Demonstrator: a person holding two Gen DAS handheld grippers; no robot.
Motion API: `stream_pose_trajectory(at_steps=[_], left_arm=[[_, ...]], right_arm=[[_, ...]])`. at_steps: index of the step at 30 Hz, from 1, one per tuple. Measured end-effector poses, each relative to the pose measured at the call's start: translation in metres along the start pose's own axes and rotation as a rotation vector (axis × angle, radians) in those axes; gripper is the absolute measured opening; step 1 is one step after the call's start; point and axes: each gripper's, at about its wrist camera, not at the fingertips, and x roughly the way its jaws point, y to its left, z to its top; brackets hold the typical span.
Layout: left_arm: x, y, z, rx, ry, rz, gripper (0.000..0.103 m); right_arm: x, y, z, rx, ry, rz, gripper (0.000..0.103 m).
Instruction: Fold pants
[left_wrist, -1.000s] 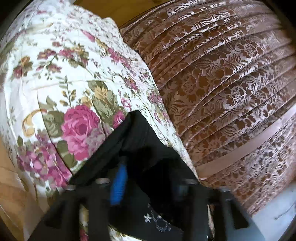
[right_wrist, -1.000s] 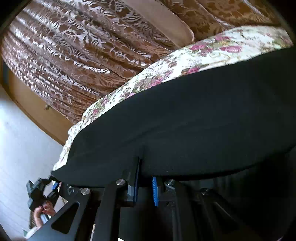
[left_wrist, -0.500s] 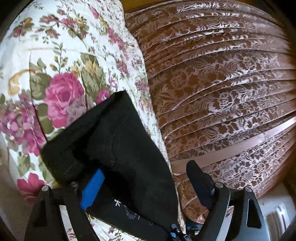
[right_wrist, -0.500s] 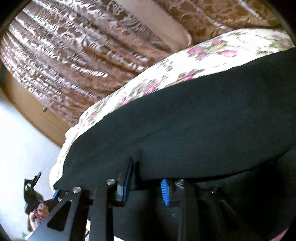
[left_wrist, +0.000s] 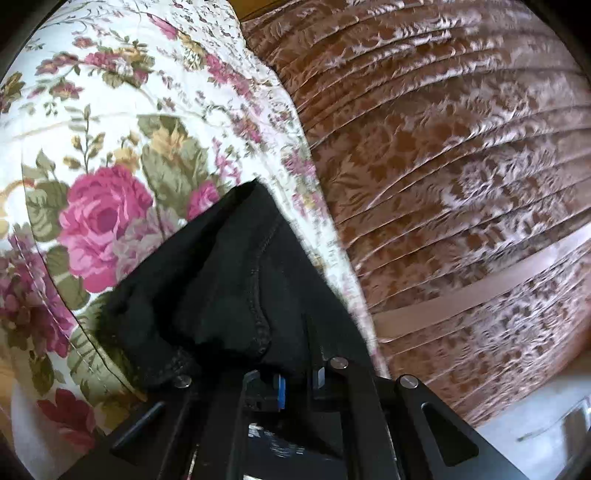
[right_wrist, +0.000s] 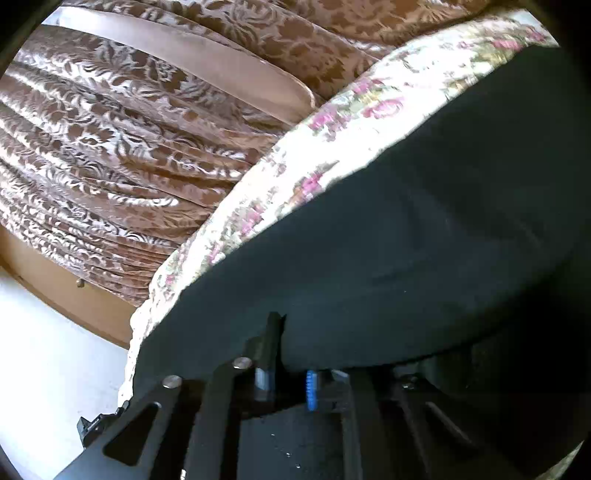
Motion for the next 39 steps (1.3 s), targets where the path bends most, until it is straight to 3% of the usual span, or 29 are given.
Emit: stream_pose_trajectory(at_steps=[4, 9, 18, 23, 26, 30, 33, 36, 39], left_arm=[[-0.019, -0.019, 0.004, 0.053, -0.023, -0.032, 0.006], [-0.027, -0.018, -0.006, 0.119, 0.003, 0.053, 0.006], [-0.032, 0.027, -0.017, 0.063, 0.042, 0.174, 0.006], [-0.03, 0.015, -0.018, 0.169, -0.006, 0.182, 0.007], [-0.019, 0.015, -0.021, 0.271, 0.019, 0.281, 0.011], [-0.023, 0.017, -0.018, 0.251, 0.027, 0.288, 0.014], [-0.037, 0.013, -0.007, 0.222, -0.049, 0.344, 0.021], [-0.061, -0.005, -0.002, 0.281, -0.19, 0.405, 0.026], [-0.066, -0.028, -0.007, 0.369, -0.247, 0.402, 0.027]], right_arm=[[-0.034, 0.024, 0.006, -0.108, -0.065, 0.071, 0.008], [-0.059, 0.029, -0.004, -0.185, -0.035, 0.075, 0.008], [-0.026, -0.009, -0.044, -0.173, 0.119, -0.025, 0.008], [-0.032, -0.007, -0.043, -0.181, 0.105, -0.001, 0.008], [-0.029, -0.01, -0.046, -0.177, 0.117, -0.006, 0.009], [-0.027, -0.016, -0.045, -0.136, 0.129, 0.012, 0.015], [-0.029, -0.014, -0.041, -0.143, 0.148, 0.014, 0.028], [-0.038, -0.014, -0.034, -0.169, 0.111, -0.036, 0.03], [-0.046, -0.021, -0.026, -0.166, 0.075, -0.073, 0.031]])
